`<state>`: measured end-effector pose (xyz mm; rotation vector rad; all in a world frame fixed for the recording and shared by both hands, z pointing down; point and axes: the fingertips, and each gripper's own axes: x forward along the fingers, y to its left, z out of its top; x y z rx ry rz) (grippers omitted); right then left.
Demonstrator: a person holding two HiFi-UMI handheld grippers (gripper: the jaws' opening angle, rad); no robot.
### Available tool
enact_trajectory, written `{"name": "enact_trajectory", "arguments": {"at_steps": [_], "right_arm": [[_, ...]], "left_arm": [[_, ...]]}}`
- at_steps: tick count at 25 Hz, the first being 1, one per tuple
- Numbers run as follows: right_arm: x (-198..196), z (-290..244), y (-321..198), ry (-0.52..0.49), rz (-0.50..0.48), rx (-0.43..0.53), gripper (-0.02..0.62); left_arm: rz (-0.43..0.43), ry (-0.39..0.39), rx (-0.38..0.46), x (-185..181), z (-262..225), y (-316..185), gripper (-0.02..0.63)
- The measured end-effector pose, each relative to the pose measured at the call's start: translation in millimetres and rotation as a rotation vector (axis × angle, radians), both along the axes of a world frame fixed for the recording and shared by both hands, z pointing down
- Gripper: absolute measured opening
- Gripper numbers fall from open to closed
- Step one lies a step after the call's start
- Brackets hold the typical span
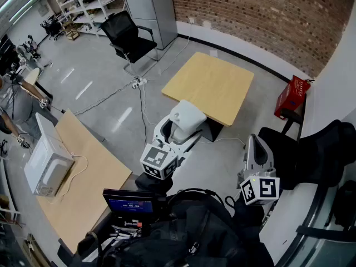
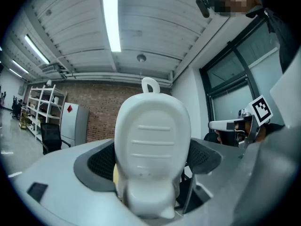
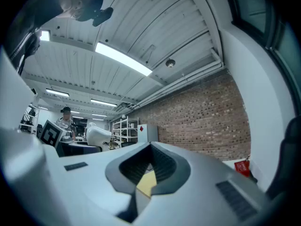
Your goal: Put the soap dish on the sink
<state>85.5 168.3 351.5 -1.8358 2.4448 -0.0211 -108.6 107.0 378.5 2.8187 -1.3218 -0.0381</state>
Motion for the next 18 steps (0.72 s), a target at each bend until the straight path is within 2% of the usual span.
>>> {"name": "enact_trajectory", "arguments": {"at_steps": [18], "right_arm": [[20.3,14.0,20.5,0.028,-0.043,-0.019,0.005]], "left_arm": [[-0.02,0.002,-0.014,29.8,6.3,22.8,0.433]]}}
